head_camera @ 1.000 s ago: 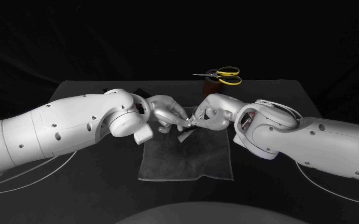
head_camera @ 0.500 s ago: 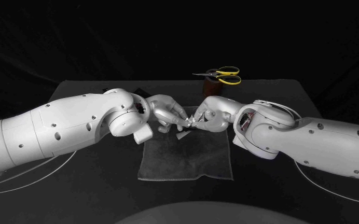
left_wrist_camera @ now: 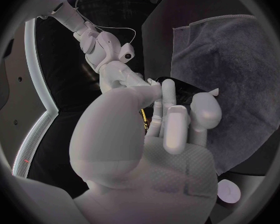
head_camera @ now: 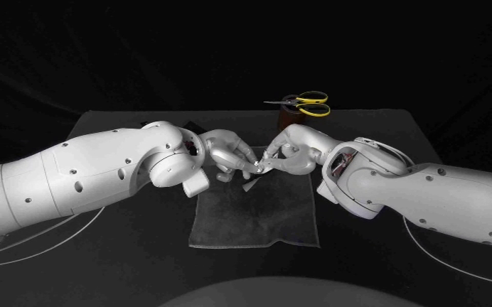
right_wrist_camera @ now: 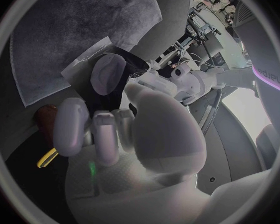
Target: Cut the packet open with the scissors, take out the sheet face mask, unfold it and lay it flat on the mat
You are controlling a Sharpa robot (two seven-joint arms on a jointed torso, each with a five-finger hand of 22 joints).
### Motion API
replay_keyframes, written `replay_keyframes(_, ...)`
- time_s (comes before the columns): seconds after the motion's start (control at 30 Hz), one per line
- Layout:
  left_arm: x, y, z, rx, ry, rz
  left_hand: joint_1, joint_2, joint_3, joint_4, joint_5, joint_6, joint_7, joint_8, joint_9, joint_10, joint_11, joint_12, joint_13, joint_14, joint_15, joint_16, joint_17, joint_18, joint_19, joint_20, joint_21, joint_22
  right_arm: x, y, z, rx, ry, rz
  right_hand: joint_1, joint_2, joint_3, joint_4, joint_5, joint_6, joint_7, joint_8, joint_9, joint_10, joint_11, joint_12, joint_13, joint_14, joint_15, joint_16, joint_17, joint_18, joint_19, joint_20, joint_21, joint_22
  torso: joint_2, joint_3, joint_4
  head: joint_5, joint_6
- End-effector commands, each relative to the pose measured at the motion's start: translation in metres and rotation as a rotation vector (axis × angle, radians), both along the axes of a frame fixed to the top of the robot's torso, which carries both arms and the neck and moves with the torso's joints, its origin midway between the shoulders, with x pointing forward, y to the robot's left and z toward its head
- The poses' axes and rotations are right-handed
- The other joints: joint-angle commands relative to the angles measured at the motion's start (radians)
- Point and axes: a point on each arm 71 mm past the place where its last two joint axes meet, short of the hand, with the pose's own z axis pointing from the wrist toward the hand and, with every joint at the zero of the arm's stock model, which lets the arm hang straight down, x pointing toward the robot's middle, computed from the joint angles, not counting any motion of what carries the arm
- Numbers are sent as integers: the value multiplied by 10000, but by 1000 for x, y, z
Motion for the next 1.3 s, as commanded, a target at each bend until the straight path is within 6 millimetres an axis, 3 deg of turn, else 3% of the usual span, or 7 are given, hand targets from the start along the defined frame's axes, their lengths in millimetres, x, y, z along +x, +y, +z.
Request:
replay_keyframes(0.03, -1, -2, 1, -128, -16, -108, 0, 102, 73, 4, 30, 55, 19, 29, 923, 80, -63, 1, 14, 60, 32, 44, 17, -83, 39, 1, 38, 15, -1, -1, 5, 862, -48, -225, 45, 8, 325, -271, 23, 171, -91, 154, 192, 872, -69, 44, 2173, 1040, -87, 55, 2626, -40, 68, -23, 68, 1785, -2, -1, -1, 3, 5)
replay_keyframes(0.23, 0, -1, 1, -111, -27, -54, 0, 102, 73, 4, 30, 55, 19, 29, 923, 80, -63, 1, 14, 60, 32, 44, 17, -83, 39, 1, 38, 15, -7, -8, 8, 1367, 378, -297, 34, 2, 361, -294, 23, 172, -93, 165, 201, 876, -71, 61, 2182, 1041, -90, 56, 2627, -40, 69, -27, 69, 1786, -4, -3, 1, 8, 17)
replay_keyframes(0.77, 4, 0, 0, -81, -53, 46, 0, 102, 73, 4, 30, 55, 19, 29, 923, 80, -63, 1, 14, 60, 32, 44, 17, -83, 39, 1, 38, 15, -8, -24, 22, 3720, 1482, -419, -29, -32, 552, -441, 24, 147, -87, 212, 243, 887, -72, 115, 2210, 1043, -104, 63, 2635, -43, 79, -45, 88, 1792, -1, 7, 5, -5, 189)
replay_keyframes(0.9, 5, 0, -1, -76, -62, 60, 0, 102, 73, 4, 30, 55, 19, 29, 923, 80, -63, 1, 14, 60, 32, 44, 17, -83, 39, 1, 38, 15, -2, -29, 29, 4424, 1564, -438, -57, -29, 610, -482, 24, 125, -80, 217, 252, 879, -69, 63, 2186, 1043, -107, 63, 2635, -39, 72, -49, 71, 1787, -5, 2, 3, 17, 327)
replay_keyframes(1.13, 8, 1, -1, -62, -96, 137, 0, 102, 73, 4, 30, 55, 19, 29, 923, 80, -63, 1, 14, 60, 32, 44, 17, -83, 39, 1, 38, 15, 15, -47, 44, 5243, 1509, -737, -97, -28, 678, -536, 24, 91, -70, 223, 265, 869, -63, 9, 2162, 1043, -111, 63, 2635, -38, 70, -52, 67, 1785, -20, -12, 10, 2, 396)
replay_keyframes(1.3, 12, 5, -2, -55, -168, 299, -21, 98, 103, -13, 30, 54, 22, 31, 936, 80, -61, 3, 21, 57, 34, 40, 5, -83, 38, 2, 43, 20, 23, -62, 58, 5754, 1423, -998, -130, -27, 724, -575, 24, 68, -63, 228, 275, 865, -58, -11, 2154, 1043, -114, 63, 2635, -34, 61, -53, 45, 1779, -19, -1, 11, -32, 450)
